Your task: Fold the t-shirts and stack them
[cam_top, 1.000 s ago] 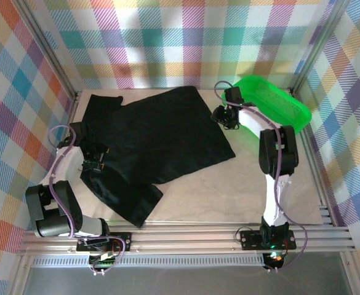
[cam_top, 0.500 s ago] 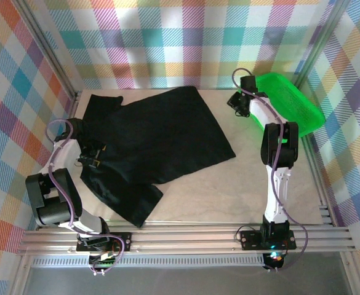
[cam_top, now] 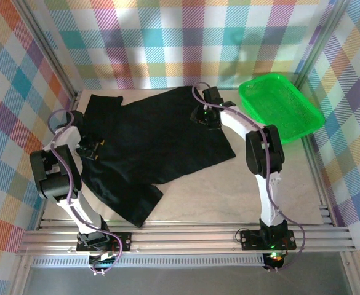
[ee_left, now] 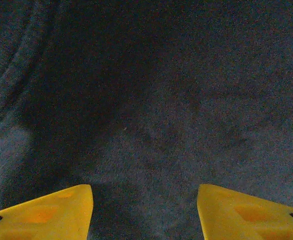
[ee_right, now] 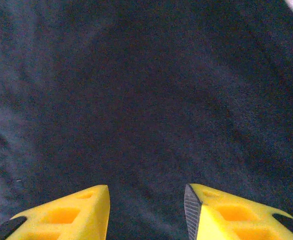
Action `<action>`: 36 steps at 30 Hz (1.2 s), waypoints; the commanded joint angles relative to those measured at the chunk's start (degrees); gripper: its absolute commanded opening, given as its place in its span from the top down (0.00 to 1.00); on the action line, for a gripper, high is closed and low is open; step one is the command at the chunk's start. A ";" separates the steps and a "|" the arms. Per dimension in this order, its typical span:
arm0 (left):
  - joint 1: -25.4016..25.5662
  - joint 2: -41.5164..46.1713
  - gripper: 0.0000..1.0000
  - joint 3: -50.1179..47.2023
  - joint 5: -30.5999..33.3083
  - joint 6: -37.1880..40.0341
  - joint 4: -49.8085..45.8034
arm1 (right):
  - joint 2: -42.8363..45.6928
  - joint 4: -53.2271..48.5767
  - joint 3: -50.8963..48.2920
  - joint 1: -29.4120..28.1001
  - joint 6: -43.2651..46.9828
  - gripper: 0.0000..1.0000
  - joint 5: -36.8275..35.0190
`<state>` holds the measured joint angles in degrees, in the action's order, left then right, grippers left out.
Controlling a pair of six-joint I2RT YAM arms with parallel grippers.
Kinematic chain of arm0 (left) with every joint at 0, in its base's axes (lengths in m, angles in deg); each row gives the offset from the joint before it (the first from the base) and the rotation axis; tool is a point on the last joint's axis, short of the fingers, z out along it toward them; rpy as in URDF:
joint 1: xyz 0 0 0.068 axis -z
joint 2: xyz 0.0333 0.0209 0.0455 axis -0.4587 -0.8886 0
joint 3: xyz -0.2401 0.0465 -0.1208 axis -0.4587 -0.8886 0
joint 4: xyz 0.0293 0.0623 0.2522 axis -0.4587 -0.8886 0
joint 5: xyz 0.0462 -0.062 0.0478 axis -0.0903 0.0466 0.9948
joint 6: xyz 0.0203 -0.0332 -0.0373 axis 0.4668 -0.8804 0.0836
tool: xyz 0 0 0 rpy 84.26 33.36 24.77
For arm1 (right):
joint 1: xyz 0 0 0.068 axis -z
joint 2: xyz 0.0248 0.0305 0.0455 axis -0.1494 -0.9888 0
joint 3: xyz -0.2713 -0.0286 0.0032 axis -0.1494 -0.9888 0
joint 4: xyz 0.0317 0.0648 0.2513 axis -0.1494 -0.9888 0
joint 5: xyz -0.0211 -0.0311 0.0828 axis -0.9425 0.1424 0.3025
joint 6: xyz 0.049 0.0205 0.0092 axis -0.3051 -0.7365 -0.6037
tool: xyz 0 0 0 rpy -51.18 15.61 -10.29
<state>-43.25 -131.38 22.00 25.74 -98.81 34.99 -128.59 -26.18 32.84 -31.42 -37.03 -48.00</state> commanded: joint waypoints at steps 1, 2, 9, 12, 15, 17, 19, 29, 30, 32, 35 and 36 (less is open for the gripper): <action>-0.32 -3.14 0.42 1.78 -0.42 2.02 -1.89 | -6.07 -5.51 3.46 1.37 1.81 0.56 -0.09; -0.32 -3.94 0.42 2.01 -1.11 2.22 -1.69 | -6.76 -7.29 3.90 1.74 1.48 0.56 -1.03; 2.69 -9.95 0.42 5.59 -6.91 4.62 -0.96 | -3.46 -12.73 -3.33 5.57 -3.15 0.58 -5.25; 5.81 -13.44 0.42 8.64 -8.50 5.04 -0.99 | 0.53 -11.68 -9.80 7.79 -5.16 0.58 -6.49; 9.01 -17.23 0.42 12.60 -9.39 5.07 -0.97 | 4.51 -10.67 -15.47 10.17 -6.43 0.58 -7.50; 11.16 -20.33 0.42 16.77 -9.51 5.03 -1.87 | 6.33 -11.16 -17.62 11.43 -6.68 0.58 -8.34; 12.93 -23.01 0.42 21.23 -9.37 5.02 -3.23 | 7.73 -12.33 -19.07 12.50 -7.10 0.58 -9.65; 16.16 -19.79 0.35 33.00 1.94 4.69 -7.09 | 13.19 -9.14 -15.82 13.78 0.56 0.53 -3.77; 16.21 -17.38 0.34 32.30 3.76 4.80 -7.46 | 14.70 -9.20 -15.74 13.69 0.71 0.52 -4.16; 16.30 -10.80 0.33 28.33 7.35 4.45 -8.32 | 18.56 -9.46 -16.39 13.63 -0.02 0.50 -5.36; 16.31 -0.93 0.34 18.00 10.49 2.28 -10.25 | 23.68 -10.31 -19.11 13.44 -2.30 0.50 -5.92; 16.30 2.88 0.35 13.29 9.96 1.56 -10.34 | 25.75 -10.34 -21.08 13.21 -3.52 0.49 -5.93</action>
<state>-26.75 -139.75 43.05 30.96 -95.71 28.70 -110.25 -34.53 14.21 -17.57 -38.78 -53.29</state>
